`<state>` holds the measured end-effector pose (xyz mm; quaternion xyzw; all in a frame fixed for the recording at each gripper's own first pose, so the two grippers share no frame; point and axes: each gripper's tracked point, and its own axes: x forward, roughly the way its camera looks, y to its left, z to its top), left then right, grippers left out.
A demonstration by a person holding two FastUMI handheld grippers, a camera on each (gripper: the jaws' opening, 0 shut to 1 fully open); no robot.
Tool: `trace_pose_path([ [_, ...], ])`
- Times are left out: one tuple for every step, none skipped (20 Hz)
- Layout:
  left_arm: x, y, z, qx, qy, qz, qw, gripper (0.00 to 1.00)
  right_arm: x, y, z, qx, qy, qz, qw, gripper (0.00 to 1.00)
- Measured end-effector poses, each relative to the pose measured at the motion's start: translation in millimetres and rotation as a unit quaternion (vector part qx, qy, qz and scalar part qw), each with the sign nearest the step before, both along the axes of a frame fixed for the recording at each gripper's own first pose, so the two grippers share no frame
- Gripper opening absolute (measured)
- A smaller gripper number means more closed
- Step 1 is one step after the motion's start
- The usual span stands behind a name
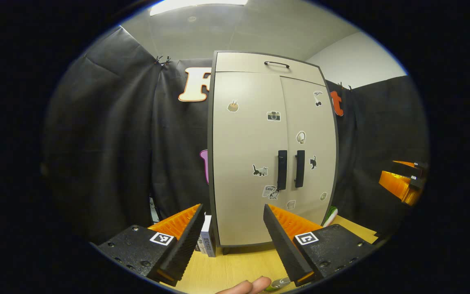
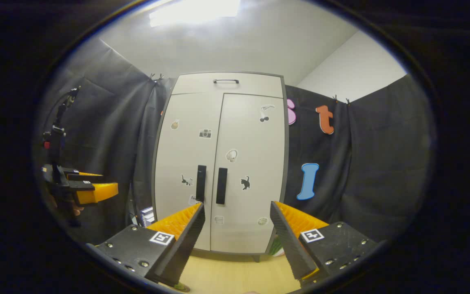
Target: Grasp the bottle in the cabinet with the left hand and place it on the coaster, then close the right door with the right hand and the left door with the left hand.
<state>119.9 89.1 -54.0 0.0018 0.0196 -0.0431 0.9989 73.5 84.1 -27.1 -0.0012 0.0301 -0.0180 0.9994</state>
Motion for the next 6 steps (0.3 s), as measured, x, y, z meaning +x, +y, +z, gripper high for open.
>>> trace_pose_path([
  [2, -1, -3, -0.001, 0.003, -0.002, 1.000, 0.92, -1, 1, -2, 0.001, 0.004, 0.001, 1.000, 0.94],
  [3, -2, -6, -0.004, 0.006, -0.004, 1.000, 0.92, -1, 2, -2, 0.001, 0.006, 0.002, 1.000, 0.97],
  [4, -4, -9, -0.007, 0.008, -0.005, 1.000, 0.92, -1, 2, -3, -0.001, 0.008, 0.002, 1.000, 0.97],
  [5, -4, -13, -0.012, 0.010, -0.005, 1.000, 0.92, 0, 0, -4, -0.004, 0.009, -0.001, 1.000, 0.97],
  [6, -4, -17, -0.017, 0.013, -0.006, 1.000, 0.92, 1, -3, -7, -0.007, 0.010, -0.006, 1.000, 0.94],
  [5, -5, -22, -0.021, 0.018, -0.008, 1.000, 0.92, 2, -3, -10, -0.010, 0.014, -0.008, 1.000, 0.97],
])
